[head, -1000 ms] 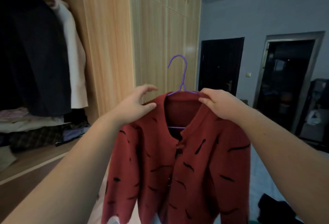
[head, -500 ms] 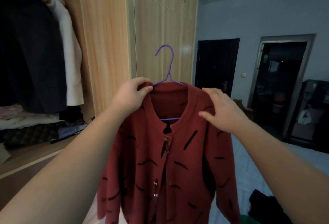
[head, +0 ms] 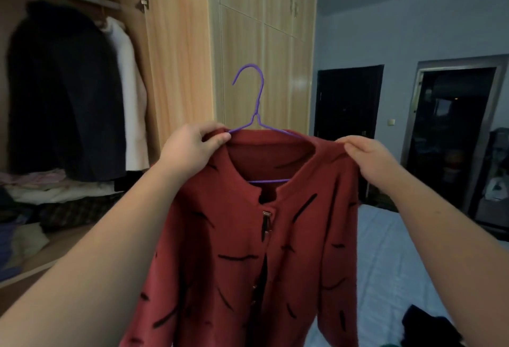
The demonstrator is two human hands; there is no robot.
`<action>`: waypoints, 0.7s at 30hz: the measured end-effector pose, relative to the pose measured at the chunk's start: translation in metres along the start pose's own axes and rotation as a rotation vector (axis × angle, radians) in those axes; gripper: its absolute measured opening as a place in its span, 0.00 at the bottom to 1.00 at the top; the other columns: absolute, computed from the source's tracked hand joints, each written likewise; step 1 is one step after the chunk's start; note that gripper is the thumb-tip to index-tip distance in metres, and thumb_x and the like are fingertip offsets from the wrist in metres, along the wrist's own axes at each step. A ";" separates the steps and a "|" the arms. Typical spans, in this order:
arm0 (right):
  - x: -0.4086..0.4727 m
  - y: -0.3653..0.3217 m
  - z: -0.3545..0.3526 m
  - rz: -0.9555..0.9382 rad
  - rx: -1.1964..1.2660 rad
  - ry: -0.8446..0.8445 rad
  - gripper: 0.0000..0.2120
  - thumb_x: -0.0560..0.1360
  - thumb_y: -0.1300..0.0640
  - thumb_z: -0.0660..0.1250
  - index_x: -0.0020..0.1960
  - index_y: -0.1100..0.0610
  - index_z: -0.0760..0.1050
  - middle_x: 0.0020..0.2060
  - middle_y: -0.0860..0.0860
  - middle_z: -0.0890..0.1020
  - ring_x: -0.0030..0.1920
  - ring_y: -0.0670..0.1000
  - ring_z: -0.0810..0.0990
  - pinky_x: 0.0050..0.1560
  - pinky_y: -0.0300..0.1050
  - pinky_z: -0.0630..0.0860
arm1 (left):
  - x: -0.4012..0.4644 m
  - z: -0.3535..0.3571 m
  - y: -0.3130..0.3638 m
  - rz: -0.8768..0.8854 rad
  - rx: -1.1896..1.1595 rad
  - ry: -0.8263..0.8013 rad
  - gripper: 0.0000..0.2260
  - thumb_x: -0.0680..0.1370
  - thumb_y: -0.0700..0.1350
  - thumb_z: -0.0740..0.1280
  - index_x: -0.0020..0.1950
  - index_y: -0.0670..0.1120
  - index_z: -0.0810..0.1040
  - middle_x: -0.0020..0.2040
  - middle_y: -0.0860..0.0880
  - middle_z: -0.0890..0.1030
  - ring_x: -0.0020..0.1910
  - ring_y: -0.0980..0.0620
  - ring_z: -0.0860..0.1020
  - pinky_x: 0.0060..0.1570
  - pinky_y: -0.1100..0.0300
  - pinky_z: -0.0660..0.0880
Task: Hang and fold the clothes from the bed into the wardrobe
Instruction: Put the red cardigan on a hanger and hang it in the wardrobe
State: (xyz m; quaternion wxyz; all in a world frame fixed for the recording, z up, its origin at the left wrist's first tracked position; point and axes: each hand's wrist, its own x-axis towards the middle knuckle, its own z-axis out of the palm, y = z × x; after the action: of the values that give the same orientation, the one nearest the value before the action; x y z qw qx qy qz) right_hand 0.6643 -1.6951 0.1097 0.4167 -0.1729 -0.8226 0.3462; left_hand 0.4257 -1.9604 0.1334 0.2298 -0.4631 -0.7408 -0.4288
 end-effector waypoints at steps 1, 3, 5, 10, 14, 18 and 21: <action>0.003 -0.003 -0.003 0.061 0.077 0.037 0.15 0.84 0.62 0.54 0.49 0.56 0.79 0.42 0.58 0.83 0.42 0.54 0.81 0.41 0.39 0.78 | -0.001 -0.005 -0.002 0.008 -0.012 0.000 0.08 0.78 0.54 0.68 0.54 0.54 0.83 0.49 0.54 0.85 0.52 0.53 0.81 0.54 0.55 0.76; 0.006 -0.005 -0.006 0.104 0.025 0.101 0.16 0.85 0.61 0.51 0.47 0.54 0.76 0.42 0.60 0.84 0.40 0.58 0.83 0.45 0.48 0.79 | -0.004 -0.012 -0.007 -0.002 -0.014 -0.024 0.07 0.79 0.53 0.67 0.51 0.53 0.83 0.46 0.53 0.84 0.49 0.51 0.81 0.53 0.54 0.76; 0.001 -0.016 0.002 -0.033 -0.079 0.114 0.12 0.84 0.55 0.53 0.55 0.49 0.76 0.48 0.52 0.85 0.45 0.52 0.85 0.54 0.52 0.79 | -0.006 -0.016 -0.011 -0.033 0.028 -0.048 0.07 0.79 0.53 0.66 0.50 0.53 0.82 0.44 0.52 0.84 0.47 0.49 0.80 0.52 0.53 0.77; -0.018 -0.039 0.058 -0.435 -0.764 -0.211 0.31 0.78 0.39 0.57 0.78 0.49 0.60 0.74 0.48 0.70 0.70 0.53 0.68 0.70 0.54 0.68 | -0.014 -0.025 -0.014 -0.089 0.001 -0.038 0.07 0.80 0.53 0.66 0.46 0.53 0.81 0.41 0.53 0.82 0.45 0.51 0.79 0.49 0.56 0.75; -0.009 -0.034 0.081 -0.468 -0.877 0.031 0.31 0.78 0.43 0.61 0.77 0.51 0.60 0.70 0.51 0.73 0.68 0.55 0.71 0.63 0.60 0.71 | -0.022 -0.046 -0.018 -0.112 -0.027 -0.029 0.12 0.81 0.51 0.64 0.46 0.45 0.82 0.40 0.46 0.82 0.41 0.51 0.76 0.44 0.57 0.73; 0.002 -0.048 0.103 -0.503 -0.718 -0.064 0.18 0.80 0.47 0.60 0.66 0.55 0.70 0.56 0.55 0.81 0.57 0.60 0.80 0.54 0.55 0.76 | -0.031 -0.065 -0.030 -0.120 -0.047 -0.064 0.15 0.82 0.50 0.62 0.43 0.42 0.81 0.35 0.48 0.77 0.36 0.54 0.72 0.41 0.56 0.71; 0.010 -0.061 0.114 -0.413 -0.556 -0.286 0.13 0.82 0.49 0.58 0.66 0.48 0.70 0.54 0.57 0.83 0.56 0.60 0.81 0.54 0.52 0.76 | -0.036 -0.079 -0.045 -0.126 -0.069 -0.069 0.17 0.83 0.51 0.61 0.41 0.40 0.77 0.33 0.47 0.73 0.34 0.54 0.70 0.39 0.55 0.68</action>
State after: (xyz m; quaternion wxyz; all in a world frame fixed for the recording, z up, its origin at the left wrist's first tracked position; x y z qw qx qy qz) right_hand 0.5671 -1.7809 0.1119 0.2958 -0.0598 -0.9526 0.0386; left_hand 0.3981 -2.0540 0.1294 0.1608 -0.4377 -0.7608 -0.4514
